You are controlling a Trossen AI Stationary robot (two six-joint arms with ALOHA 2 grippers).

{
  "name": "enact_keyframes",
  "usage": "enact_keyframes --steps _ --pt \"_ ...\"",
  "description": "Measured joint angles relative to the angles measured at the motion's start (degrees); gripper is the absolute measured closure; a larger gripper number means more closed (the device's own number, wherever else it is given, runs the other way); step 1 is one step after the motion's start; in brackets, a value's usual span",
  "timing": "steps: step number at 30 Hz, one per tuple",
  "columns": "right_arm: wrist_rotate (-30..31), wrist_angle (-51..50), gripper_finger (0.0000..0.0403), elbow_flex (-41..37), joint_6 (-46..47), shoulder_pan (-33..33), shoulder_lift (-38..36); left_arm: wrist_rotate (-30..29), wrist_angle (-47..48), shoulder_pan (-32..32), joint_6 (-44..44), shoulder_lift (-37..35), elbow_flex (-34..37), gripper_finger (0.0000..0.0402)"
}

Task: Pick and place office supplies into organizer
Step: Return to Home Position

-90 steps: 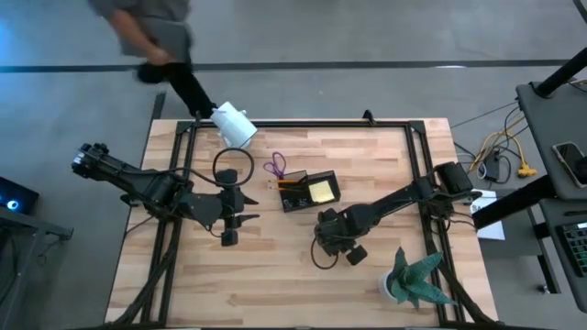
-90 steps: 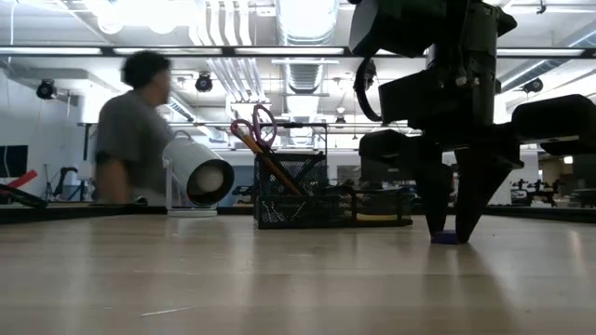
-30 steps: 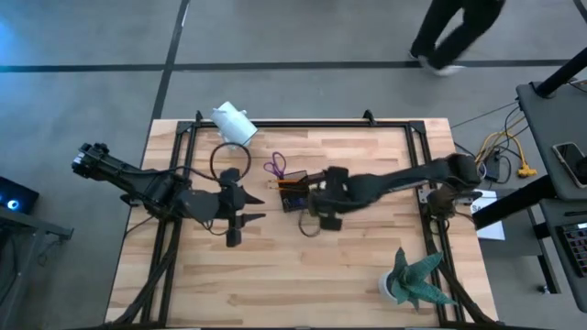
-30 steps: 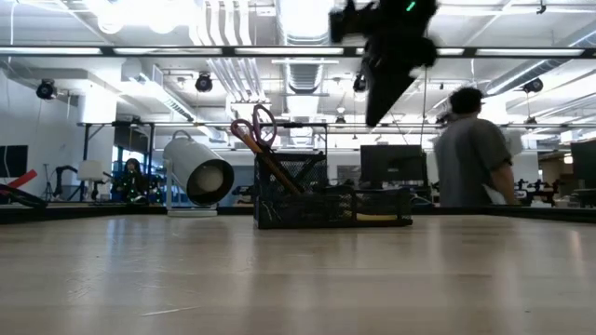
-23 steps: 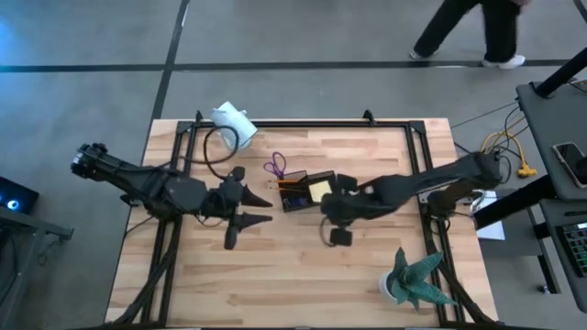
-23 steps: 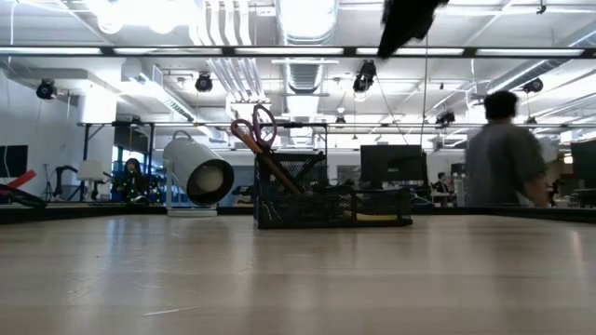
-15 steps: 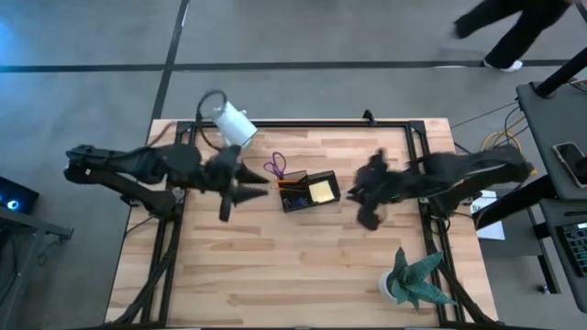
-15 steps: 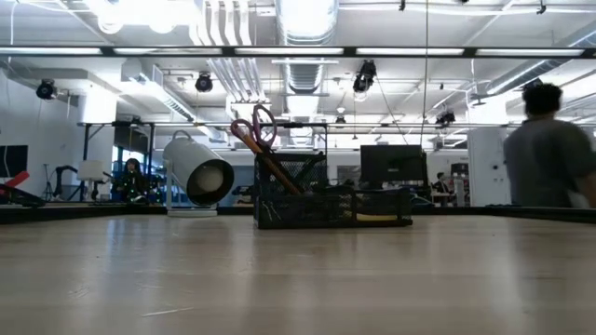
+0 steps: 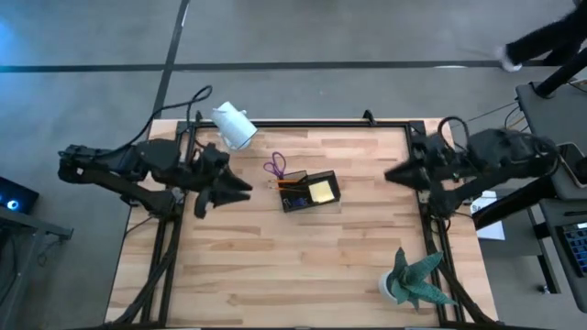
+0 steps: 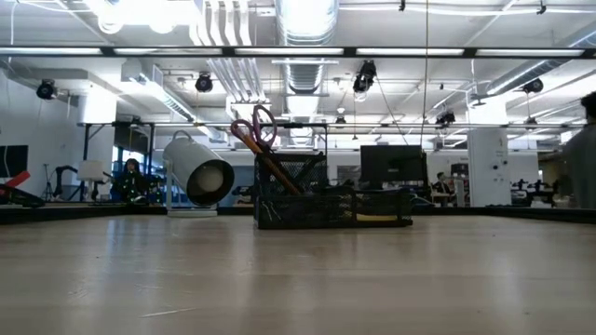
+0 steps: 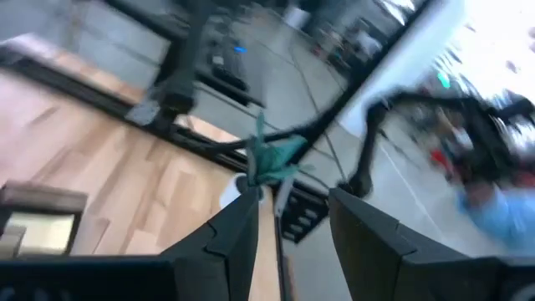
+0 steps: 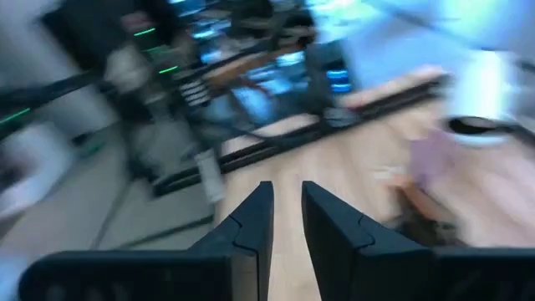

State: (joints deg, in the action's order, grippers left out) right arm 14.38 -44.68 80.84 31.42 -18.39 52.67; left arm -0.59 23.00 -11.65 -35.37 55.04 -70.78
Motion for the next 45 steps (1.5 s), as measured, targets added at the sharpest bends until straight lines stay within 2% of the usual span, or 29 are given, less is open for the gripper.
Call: enact_keyframes --steps 3,6,8,11,14,16,18,24,29,31,37,41,43,45 --pt "-5.2 1.3 0.0344 -1.9 -2.7 -0.8 -2.3 2.7 -0.6 0.0 4.9 -1.3 1.0 0.0272" --pt "-5.9 0.7 0.0344 -6.4 -3.1 -0.3 -6.2 2.8 -2.8 2.2 10.1 -4.1 3.7 0.0272" --pt "-5.5 2.3 0.0344 -11.2 0.3 -0.3 -9.8 4.1 -6.1 3.9 11.4 -6.1 7.4 0.0272" --pt "-5.8 11.4 0.0344 -20.7 1.1 -0.4 -16.4 9.2 -20.9 4.7 14.8 -9.1 15.9 0.0272" --pt "-5.6 23.3 0.0344 -29.9 -3.2 -0.3 -22.7 10.6 -35.2 5.3 17.8 -11.5 25.4 0.0272" --pt "-4.9 29.2 0.0344 -34.9 -5.6 -0.2 -26.5 10.2 -39.1 6.6 18.0 -12.6 30.6 0.0272" --pt "-3.3 30.2 0.0344 -38.7 -7.0 0.2 -30.1 10.1 -40.9 8.6 16.8 -13.9 34.8 0.0272" --pt "-1.9 28.3 0.0344 -47.3 -5.1 0.9 -42.6 12.2 -42.5 15.6 13.3 -22.8 43.6 0.0272" --pt "-2.6 27.9 0.0344 -53.8 -5.9 0.9 -52.2 13.7 -41.6 18.2 12.8 -30.1 50.1 0.0272" --pt "-2.9 27.9 0.0344 -55.6 -6.7 0.9 -52.7 13.3 -41.5 18.2 12.8 -32.8 52.9 0.0272" --pt "-1.7 26.4 0.0344 -58.4 -7.6 1.2 -50.8 5.3 -39.4 18.5 14.2 -42.9 60.6 0.0272" --pt "-0.1 26.3 0.0344 -58.6 -9.7 1.2 -51.6 4.4 -38.0 18.7 16.0 -51.0 64.1 0.0272" --pt "3.6 25.4 0.0344 -58.7 -9.8 1.2 -52.4 4.4 -32.9 18.7 15.6 -54.6 64.9 0.0272" --pt "7.3 24.8 0.0344 -58.9 -8.8 1.2 -52.6 4.1 -27.9 18.8 13.6 -53.5 65.7 0.0272"
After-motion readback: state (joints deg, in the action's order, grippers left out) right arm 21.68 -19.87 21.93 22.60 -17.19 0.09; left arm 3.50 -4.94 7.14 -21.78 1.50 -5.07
